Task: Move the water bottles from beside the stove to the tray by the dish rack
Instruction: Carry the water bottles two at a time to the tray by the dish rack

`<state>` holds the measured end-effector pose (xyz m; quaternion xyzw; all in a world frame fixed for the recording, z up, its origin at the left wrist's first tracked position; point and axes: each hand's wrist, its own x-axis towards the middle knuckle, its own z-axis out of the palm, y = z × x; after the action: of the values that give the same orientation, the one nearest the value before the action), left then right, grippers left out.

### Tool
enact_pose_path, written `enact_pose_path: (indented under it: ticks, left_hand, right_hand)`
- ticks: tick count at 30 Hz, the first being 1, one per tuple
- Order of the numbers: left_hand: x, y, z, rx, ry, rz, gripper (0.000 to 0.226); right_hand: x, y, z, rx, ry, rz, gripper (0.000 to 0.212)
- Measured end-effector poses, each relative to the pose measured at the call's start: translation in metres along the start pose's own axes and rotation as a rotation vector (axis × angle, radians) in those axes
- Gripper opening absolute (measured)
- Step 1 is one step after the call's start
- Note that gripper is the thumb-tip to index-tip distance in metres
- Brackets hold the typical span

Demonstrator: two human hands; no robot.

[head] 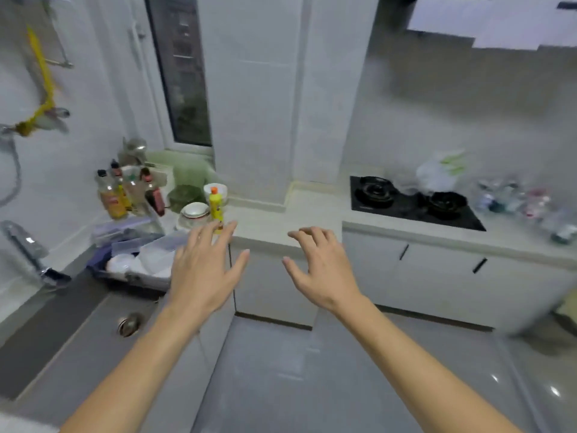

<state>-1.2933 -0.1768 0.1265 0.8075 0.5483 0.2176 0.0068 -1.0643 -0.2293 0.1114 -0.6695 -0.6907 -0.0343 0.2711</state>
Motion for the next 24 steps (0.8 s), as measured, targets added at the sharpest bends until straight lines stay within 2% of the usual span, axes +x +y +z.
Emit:
enact_pose_path:
  ticks: [5,17,24]
  left_hand:
    - [0.088,0.115,0.072,-0.082,-0.053,0.223,0.068]
    - [0.303,0.375,0.239,-0.232,-0.163,0.62,0.072]
    - [0.375,0.535,0.31,-0.318,-0.232,0.827,0.071]
  right_hand:
    - [0.001,0.133,-0.05,-0.096,0.08,0.231,0.053]
    - [0.048,0.412,-0.121,-0.262,0.163,0.611,0.056]
    - [0.037,0.549,-0.161,-0.337,0.194,0.824,0.055]
